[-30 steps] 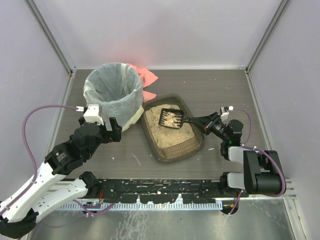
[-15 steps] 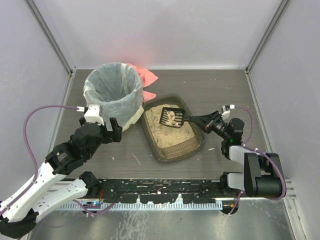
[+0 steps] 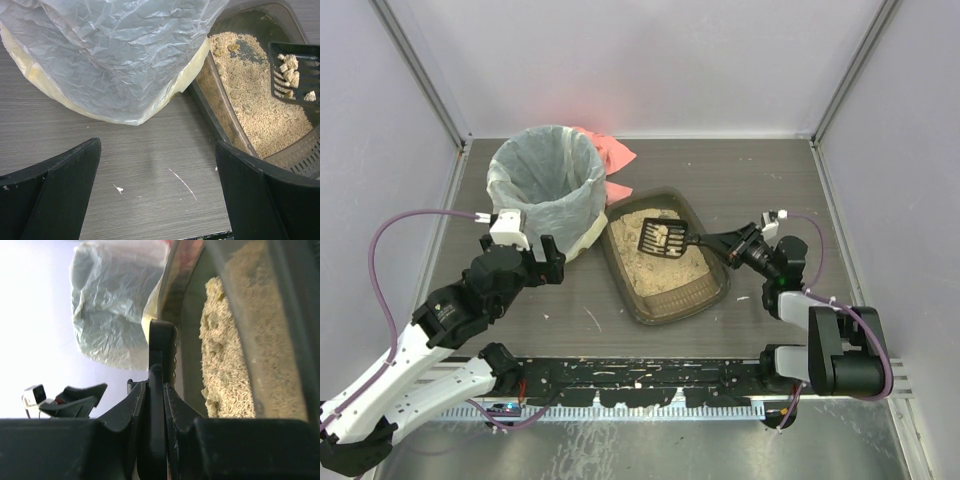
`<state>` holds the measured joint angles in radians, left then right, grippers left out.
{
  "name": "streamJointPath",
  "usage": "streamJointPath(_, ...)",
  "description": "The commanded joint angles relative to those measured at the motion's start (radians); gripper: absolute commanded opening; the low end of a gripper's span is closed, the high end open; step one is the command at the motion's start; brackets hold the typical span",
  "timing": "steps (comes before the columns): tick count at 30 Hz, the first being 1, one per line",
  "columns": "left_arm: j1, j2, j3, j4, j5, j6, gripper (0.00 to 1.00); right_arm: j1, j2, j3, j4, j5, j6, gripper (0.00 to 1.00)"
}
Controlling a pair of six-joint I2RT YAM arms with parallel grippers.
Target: Clean the litter box
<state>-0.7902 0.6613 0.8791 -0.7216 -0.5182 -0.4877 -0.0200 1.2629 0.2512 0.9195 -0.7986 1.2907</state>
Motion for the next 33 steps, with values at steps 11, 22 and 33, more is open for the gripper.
streamJointPath(11,0.002,0.009,-0.003,0.065,-0.004,-0.012,0.98,0.05,-0.011,0.107,-0.086,-0.071,-0.128,0.01)
streamJointPath(22,0.003,0.029,0.015,0.065,0.016,-0.004,0.98,-0.004,-0.061,0.043,-0.111,0.03,-0.1,0.01)
streamJointPath(33,0.002,0.009,-0.01,0.071,0.002,-0.018,0.98,0.005,-0.033,0.042,-0.023,-0.025,-0.066,0.01)
